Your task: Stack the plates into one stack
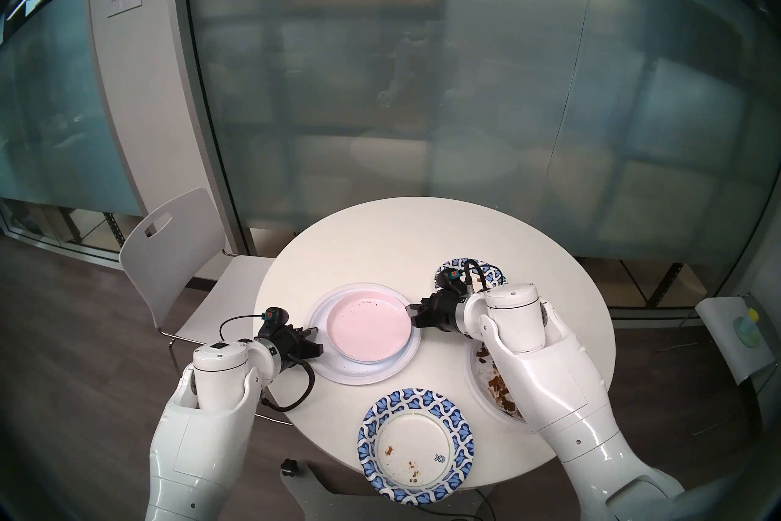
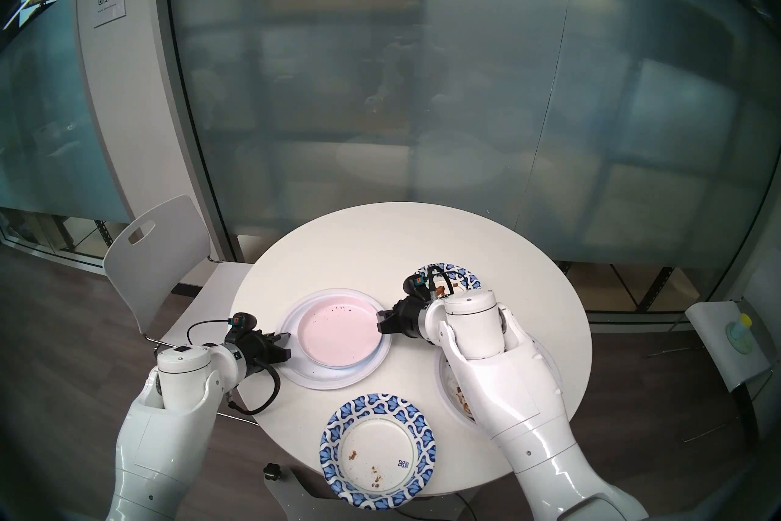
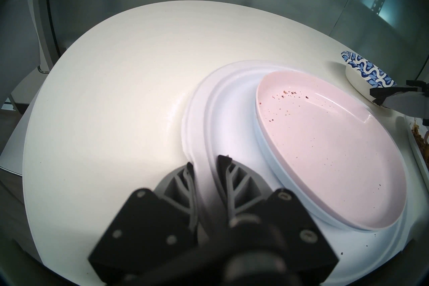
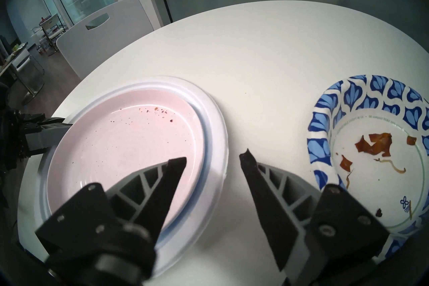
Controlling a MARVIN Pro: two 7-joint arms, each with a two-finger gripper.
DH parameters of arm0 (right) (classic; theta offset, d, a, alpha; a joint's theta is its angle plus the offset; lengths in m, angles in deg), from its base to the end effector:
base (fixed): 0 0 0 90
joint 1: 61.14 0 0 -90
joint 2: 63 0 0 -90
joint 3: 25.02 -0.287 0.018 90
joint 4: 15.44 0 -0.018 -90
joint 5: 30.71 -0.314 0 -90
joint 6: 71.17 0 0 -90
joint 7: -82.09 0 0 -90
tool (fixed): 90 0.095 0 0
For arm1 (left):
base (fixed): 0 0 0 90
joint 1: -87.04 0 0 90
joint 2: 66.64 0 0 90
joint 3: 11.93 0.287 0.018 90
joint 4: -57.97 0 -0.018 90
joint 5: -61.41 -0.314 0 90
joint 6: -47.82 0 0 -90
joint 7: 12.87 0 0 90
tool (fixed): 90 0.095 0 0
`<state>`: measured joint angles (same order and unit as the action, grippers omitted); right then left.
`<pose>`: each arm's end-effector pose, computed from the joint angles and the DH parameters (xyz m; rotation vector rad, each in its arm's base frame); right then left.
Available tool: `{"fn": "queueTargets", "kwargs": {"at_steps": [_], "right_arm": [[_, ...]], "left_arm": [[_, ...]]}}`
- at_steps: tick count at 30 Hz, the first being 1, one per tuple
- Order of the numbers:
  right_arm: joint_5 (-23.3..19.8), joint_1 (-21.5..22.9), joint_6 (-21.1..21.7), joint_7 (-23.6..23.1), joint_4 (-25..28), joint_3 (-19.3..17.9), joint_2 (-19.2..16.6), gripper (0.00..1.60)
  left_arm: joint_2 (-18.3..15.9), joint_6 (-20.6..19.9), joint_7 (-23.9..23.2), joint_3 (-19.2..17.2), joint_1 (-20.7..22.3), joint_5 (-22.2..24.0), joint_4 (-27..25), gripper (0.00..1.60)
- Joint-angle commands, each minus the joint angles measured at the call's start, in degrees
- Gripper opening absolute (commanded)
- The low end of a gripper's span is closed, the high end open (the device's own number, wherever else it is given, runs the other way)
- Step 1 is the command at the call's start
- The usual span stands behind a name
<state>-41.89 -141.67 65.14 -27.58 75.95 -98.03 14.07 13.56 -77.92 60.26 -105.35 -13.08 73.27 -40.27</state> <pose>0.4229 0.0746 -0.3141 -2.4679 -0.6064 -1.1131 0.3546 0.0371 -0.3609 2.5617 -0.1268 1.2840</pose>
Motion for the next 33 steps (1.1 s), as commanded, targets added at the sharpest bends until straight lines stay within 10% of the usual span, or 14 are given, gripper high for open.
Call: {"fn": "queueTargets", "kwargs": {"at_steps": [1,12,20,33], "right_arm": [[0.1,2.6,-1.8,-0.5,-2.2,1.0,1.2,1.14],[0.2,5.2,-2.3,-1.2,-6.5,2.4,2.1,1.06],[0.2,5.7,-2.9,-1.3,-7.8,2.8,2.5,0.45],[0.3,6.5,-2.9,-1.4,-6.7,3.3,2.4,0.19]], "left_arm": [[-0.1,0.0,0.1,-0.2,0.1,0.0,0.4,0.00],[0.1,-0.1,0.2,-0.3,0.5,-0.1,0.8,0.00],[0.1,-0.2,0.2,-0.2,0.8,-0.2,1.1,0.00],[1.4,-1.2,0.5,-0.5,1.1,0.5,-0.6,0.00]]}}
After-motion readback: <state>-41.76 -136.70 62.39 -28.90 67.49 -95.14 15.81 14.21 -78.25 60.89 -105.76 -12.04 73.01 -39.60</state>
